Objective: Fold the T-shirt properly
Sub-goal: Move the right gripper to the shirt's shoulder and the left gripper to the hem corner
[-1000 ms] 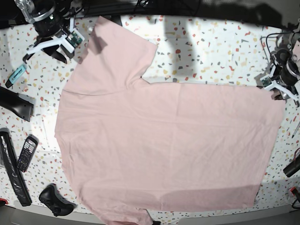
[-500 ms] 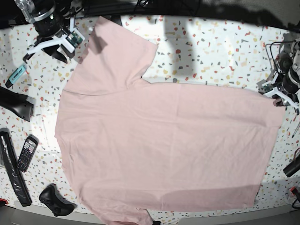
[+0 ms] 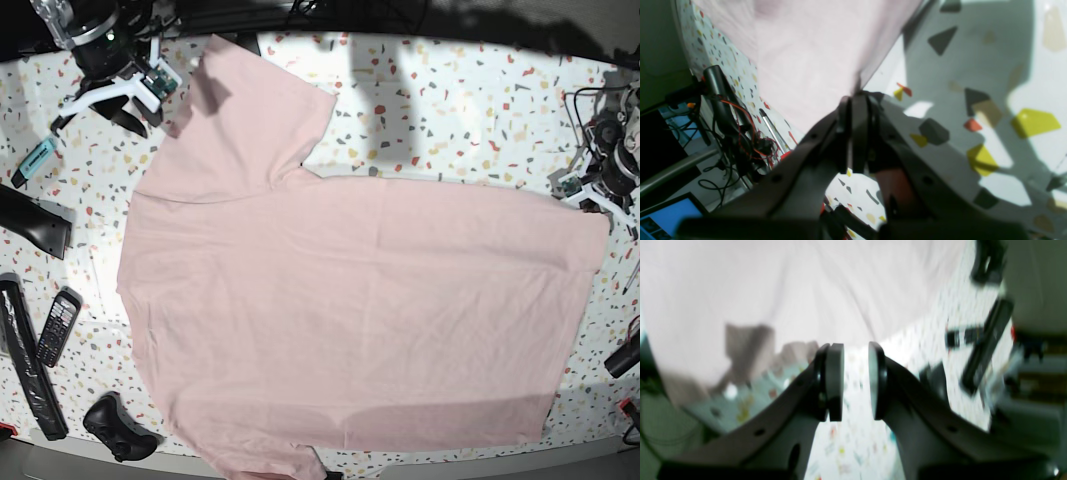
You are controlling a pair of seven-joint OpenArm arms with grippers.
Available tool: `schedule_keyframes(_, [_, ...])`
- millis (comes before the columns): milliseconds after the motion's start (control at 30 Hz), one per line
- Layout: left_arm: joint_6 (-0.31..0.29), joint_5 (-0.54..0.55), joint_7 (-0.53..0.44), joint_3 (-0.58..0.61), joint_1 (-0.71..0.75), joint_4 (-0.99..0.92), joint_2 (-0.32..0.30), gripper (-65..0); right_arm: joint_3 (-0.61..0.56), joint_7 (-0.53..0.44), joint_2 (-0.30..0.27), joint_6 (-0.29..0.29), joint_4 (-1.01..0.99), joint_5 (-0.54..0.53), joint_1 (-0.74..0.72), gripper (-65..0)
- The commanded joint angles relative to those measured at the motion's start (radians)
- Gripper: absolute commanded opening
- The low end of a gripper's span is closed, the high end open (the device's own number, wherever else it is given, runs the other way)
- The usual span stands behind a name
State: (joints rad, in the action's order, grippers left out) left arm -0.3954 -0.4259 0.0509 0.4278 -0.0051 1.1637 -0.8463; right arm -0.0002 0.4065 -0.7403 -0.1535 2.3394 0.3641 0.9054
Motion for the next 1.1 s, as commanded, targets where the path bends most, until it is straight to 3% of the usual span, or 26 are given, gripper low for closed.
schedule_keyframes(0, [-0.047,0.008,0.026,0.002,0.015,-0.008,-0.019,-65.0,0.007,-0.033,-0.025,0.017,0.017,-0.008,0.003,-52.4])
schedule_keyframes(200, [-0.047,0.008,0.027,0.002,0.022,-0.008,-0.019,-65.0,0.007,0.003,-0.038,0.002,0.017,-0.038,-0.029,-52.4])
schedule_keyframes(333, [-0.047,0.008,0.033,0.002,0.023,-0.008,-0.019,-65.0,0.007,0.07,-0.037,-0.145,-0.024,-0.031,-0.082,-52.4])
schedule_keyframes(433, [-0.047,0.008,0.057,0.002,0.025,-0.008,-0.019,-65.0,0.006,0.087,-0.032,-0.162,-0.077,-0.026,-0.116,-51.8])
schedule_keyframes(600, [-0.047,0.008,0.055,0.002,0.024,-0.008,-0.018,-65.0,0.004,0.147,-0.033,-0.163,-0.159,-0.027,-0.176,-36.5])
schedule_keyframes(667, [-0.047,0.008,0.056,0.002,0.024,-0.008,-0.019,-65.0,-0.007,0.143,-0.033,-0.171,-0.188,-0.027,-0.19,-34.8])
schedule_keyframes(767, [-0.047,0.008,0.057,0.002,0.024,-0.008,-0.018,-65.0,-0.071,0.105,-0.033,-0.227,-0.234,0.0,-0.215,-34.9])
schedule_keyframes(900, [-0.047,0.008,0.057,0.002,0.024,-0.008,-0.019,-65.0,-0.229,0.088,-0.033,-0.22,-0.305,0.189,-0.292,-34.9])
schedule_keyframes(1067, [-0.046,0.008,0.064,0.002,0.024,-0.008,-0.019,-65.0,-0.402,0.116,-0.036,-0.2,-0.381,0.245,-0.428,-34.9])
